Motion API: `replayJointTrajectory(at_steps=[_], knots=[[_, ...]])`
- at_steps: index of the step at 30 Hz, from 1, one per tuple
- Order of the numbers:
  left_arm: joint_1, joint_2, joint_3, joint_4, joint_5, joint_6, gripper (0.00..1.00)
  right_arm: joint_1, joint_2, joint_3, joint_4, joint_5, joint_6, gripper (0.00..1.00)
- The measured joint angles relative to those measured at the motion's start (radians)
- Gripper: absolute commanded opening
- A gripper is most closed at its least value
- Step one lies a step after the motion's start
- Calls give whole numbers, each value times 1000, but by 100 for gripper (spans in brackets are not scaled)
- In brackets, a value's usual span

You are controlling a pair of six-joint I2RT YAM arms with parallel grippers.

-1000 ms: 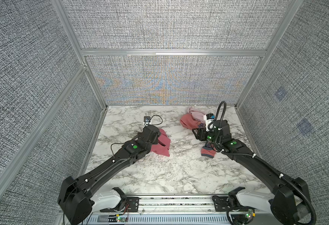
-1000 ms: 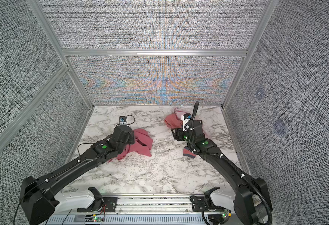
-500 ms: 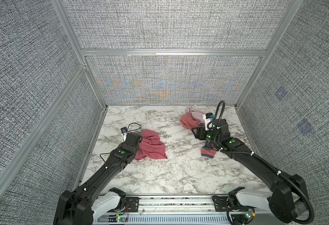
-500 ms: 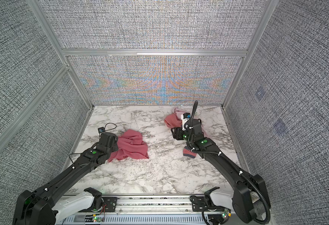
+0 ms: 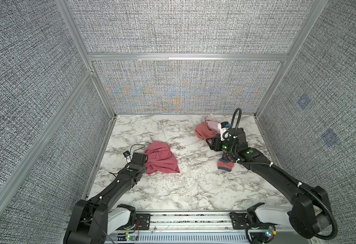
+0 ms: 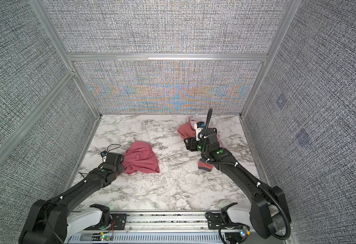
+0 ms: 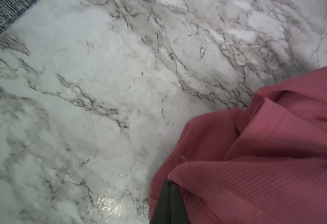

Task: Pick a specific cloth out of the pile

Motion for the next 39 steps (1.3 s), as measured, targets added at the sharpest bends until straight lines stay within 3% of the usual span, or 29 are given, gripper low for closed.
replayJointTrajectory(at_steps=[5, 6, 8, 13, 15, 17, 21, 25, 29, 32, 39], knots=[[6, 40, 18, 18, 31, -16, 0, -2, -25, 0, -12, 2, -3, 67], [7, 34, 28, 16, 34, -17, 21, -3, -32, -1, -16, 5, -3, 67], [6, 2, 54, -2, 35, -13, 37, -6, -42, -2, -22, 6, -7, 67], [7, -127, 116, -51, 35, 14, 48, -6, -52, -4, -30, 11, -10, 67], [6, -175, 133, -60, 54, 53, 59, -6, -51, -4, -29, 11, -10, 67], [6, -206, 151, -66, 73, 87, 64, -6, -48, -4, -27, 11, -9, 67], [-14, -210, 213, -81, 104, 148, 65, -6, -40, -4, -26, 10, 0, 67], [-134, -143, 288, -96, 113, 220, 65, -6, -40, -14, -17, 6, 6, 67], [-298, 9, 381, -101, 105, 285, 65, -6, -48, -28, -13, 5, 13, 67], [-370, 132, 433, -102, 104, 317, 64, -6, -59, -37, -10, 7, 13, 67], [-439, 333, 475, -70, 134, 326, 66, -7, -85, -60, -11, 15, 12, 67]])
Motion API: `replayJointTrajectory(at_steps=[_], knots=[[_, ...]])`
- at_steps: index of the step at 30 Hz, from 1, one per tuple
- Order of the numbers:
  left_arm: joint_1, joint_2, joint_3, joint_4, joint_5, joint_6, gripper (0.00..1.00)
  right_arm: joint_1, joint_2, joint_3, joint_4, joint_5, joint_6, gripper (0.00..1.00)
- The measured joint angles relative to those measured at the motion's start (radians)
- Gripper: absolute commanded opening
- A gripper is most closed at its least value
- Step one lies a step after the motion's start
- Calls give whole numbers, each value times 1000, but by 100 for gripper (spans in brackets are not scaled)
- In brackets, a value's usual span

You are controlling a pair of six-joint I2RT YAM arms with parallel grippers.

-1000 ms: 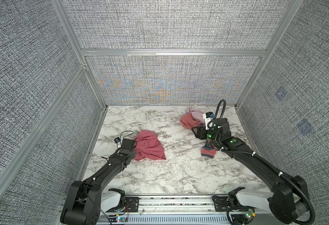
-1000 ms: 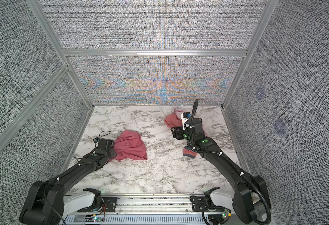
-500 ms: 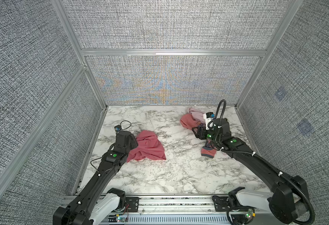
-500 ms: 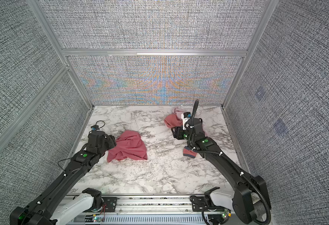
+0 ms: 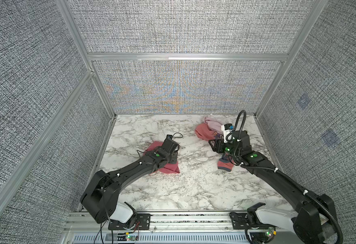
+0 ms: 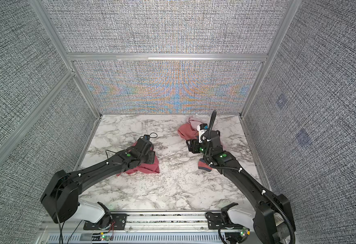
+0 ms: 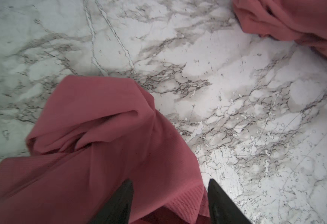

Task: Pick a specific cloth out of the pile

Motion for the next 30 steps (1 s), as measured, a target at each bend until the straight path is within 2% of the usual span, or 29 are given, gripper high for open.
replayJointTrajectory(at_steps=[7, 15, 19, 21, 26, 27, 30], knots=[[-23, 117, 31, 35, 24, -11, 66, -5, -1, -14, -2, 14, 0, 67], [-26, 273, 132, 2, 22, -23, 65, -14, -6, -19, -2, 15, 0, 67], [-27, 309, 145, -28, 13, -30, 60, -21, -14, -25, -3, 15, 0, 67], [-27, 313, 139, -35, 4, -31, 52, -25, -14, -26, -3, 15, 0, 67], [-27, 336, 135, -37, -6, -37, 3, -32, -12, -27, -3, 15, 0, 67], [-27, 342, 137, -37, -6, -37, 0, -33, -12, -27, -3, 15, 0, 67], [-27, 346, 144, -40, -7, -42, 0, -34, -13, -27, -3, 14, 0, 67]])
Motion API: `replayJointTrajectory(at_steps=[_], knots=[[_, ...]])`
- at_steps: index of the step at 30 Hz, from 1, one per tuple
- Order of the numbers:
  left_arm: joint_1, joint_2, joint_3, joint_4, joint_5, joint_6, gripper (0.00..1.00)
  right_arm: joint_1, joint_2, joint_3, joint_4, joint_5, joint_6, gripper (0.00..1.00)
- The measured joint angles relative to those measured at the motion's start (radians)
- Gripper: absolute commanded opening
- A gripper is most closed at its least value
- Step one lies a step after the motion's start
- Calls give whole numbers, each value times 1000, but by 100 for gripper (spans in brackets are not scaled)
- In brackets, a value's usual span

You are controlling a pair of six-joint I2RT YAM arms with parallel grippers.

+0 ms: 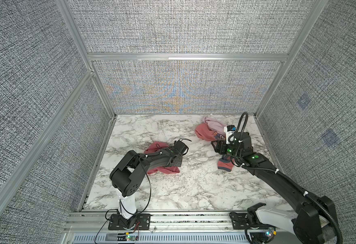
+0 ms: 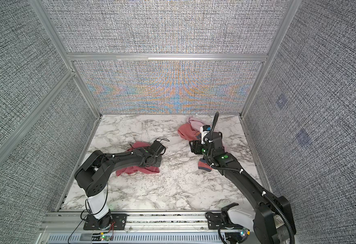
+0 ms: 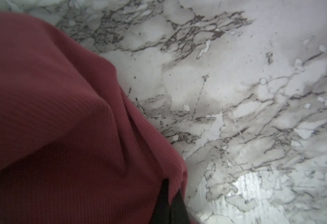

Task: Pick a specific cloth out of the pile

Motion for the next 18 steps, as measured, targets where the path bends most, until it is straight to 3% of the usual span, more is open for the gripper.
replayJointTrajectory(at_steps=[12, 18], knots=[[2, -270, 10, 10, -26, -27, 0, -3, -11, 0, -6, 0, 5, 67], [64, -447, -51, 30, -45, -48, 0, -4, -4, 2, -5, 0, 18, 67]])
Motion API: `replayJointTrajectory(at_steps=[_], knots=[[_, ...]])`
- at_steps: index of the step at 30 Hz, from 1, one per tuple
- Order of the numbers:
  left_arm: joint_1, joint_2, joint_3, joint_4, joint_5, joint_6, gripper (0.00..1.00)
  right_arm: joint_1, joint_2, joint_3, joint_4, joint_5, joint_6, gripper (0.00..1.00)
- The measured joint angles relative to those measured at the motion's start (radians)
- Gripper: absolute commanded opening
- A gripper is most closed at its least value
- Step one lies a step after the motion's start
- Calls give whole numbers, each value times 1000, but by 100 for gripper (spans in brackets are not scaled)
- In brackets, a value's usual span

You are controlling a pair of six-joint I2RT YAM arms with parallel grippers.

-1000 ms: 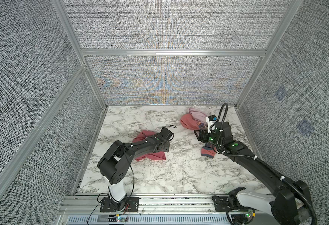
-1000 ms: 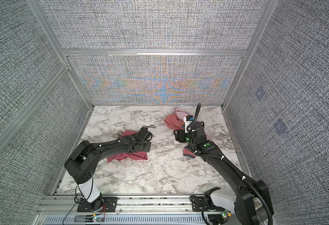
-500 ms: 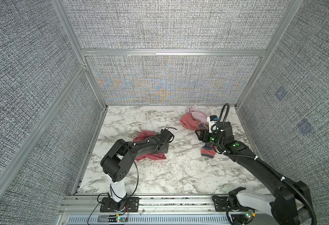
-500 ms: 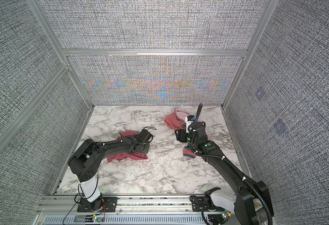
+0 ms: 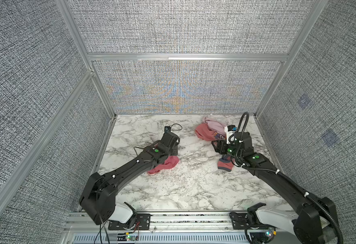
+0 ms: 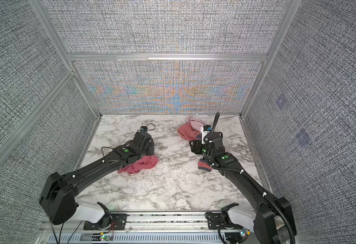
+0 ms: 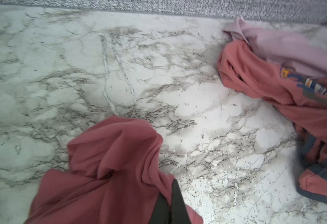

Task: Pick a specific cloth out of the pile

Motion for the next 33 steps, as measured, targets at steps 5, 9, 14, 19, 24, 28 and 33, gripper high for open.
replayJointTrajectory(at_steps=[5, 9, 14, 19, 24, 28, 33], knots=[[139, -165, -132, 43, 7, -19, 0, -1, 10, 12, 1, -13, 9, 67], [240, -286, -248, 62, 8, -31, 0, 0, 16, 18, 6, -24, 12, 67], [348, -396, -388, 78, 6, -76, 0, 0, 29, 34, 9, -30, 13, 67], [431, -412, -507, 81, 23, -135, 0, 0, 46, 46, 14, -42, 13, 67], [492, -361, -602, 115, 55, -190, 0, 0, 50, 50, 16, -49, 13, 67], [511, -317, -661, 180, 79, -221, 0, 0, 49, 50, 16, -51, 12, 67], [523, -242, -694, 256, 98, -231, 0, 0, 39, 50, 15, -48, 11, 67]])
